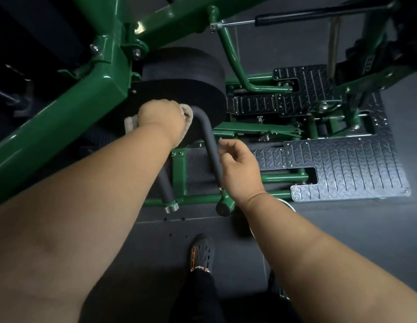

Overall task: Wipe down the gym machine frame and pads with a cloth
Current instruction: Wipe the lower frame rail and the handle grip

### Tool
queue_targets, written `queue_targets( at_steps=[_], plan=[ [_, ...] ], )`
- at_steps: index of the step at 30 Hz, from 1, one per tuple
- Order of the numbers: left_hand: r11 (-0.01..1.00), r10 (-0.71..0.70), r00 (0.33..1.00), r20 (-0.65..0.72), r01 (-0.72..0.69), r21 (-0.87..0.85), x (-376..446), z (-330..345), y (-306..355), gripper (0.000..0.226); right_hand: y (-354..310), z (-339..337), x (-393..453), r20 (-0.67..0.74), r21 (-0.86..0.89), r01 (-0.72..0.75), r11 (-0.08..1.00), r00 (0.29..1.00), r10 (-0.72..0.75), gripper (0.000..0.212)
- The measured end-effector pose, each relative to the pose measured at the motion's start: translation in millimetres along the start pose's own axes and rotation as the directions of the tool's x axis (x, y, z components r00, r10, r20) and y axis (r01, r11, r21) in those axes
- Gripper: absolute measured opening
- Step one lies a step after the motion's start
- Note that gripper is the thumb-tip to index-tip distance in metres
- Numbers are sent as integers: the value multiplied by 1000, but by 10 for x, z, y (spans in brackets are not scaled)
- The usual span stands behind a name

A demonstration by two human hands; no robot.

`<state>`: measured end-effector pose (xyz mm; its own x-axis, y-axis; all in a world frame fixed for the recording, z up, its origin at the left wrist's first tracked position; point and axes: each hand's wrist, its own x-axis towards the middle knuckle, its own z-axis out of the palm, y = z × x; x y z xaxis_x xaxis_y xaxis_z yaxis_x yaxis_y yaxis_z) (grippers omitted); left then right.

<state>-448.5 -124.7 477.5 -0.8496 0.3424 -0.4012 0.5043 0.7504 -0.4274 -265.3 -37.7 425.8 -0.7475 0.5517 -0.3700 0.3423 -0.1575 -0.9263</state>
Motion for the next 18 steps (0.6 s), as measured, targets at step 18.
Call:
queue_targets(
  at_steps=[18],
  plan=[
    [769, 571, 761, -308, -627, -124, 553, 851, 1088, 42, 756, -455, 76, -143, 4, -205, 979, 968, 204, 19]
  ],
)
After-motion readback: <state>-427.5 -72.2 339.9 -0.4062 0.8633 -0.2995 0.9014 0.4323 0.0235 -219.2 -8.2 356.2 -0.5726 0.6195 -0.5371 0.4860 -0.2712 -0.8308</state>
